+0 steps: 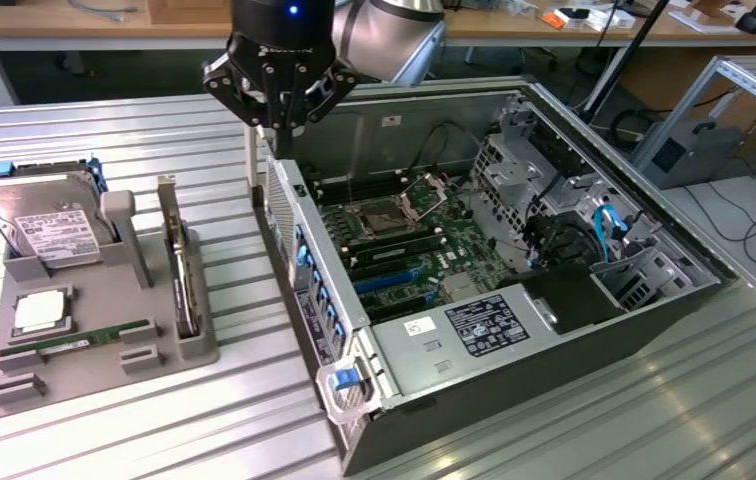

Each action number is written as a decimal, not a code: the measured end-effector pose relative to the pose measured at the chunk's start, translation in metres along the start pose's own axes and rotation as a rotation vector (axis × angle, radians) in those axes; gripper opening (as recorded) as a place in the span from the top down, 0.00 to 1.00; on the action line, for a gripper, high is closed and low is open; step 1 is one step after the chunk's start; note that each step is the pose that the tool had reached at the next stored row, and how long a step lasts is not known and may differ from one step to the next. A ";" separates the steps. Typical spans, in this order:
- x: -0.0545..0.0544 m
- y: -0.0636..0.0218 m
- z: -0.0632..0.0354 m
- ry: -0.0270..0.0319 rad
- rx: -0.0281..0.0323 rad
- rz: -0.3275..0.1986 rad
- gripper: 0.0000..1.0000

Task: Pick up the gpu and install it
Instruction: 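Reach for the gpu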

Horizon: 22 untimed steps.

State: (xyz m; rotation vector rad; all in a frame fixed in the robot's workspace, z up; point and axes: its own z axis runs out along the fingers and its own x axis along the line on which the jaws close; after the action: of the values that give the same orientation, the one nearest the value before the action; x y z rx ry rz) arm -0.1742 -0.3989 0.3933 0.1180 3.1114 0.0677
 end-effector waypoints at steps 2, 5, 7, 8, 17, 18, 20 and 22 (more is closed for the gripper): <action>0.001 -0.0001 -0.0001 0.0000 0.0001 0.000 0.89; 0.005 -0.0004 -0.0001 0.0000 0.0000 0.000 0.89; 0.007 -0.0005 -0.0002 0.0000 0.0001 0.000 0.89; 0.008 -0.0006 -0.0003 0.0000 0.0001 0.000 0.89; 0.020 -0.0015 -0.0006 -0.0001 0.0000 0.000 0.89; 0.021 -0.0016 -0.0006 0.0000 0.0001 0.000 0.89; 0.023 -0.0018 -0.0007 -0.0001 0.0000 0.000 0.89; 0.025 -0.0019 -0.0007 0.0000 0.0000 0.000 0.89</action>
State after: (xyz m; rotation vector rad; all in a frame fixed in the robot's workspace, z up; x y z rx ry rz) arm -0.1992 -0.3989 0.3933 0.1179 3.1114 0.0677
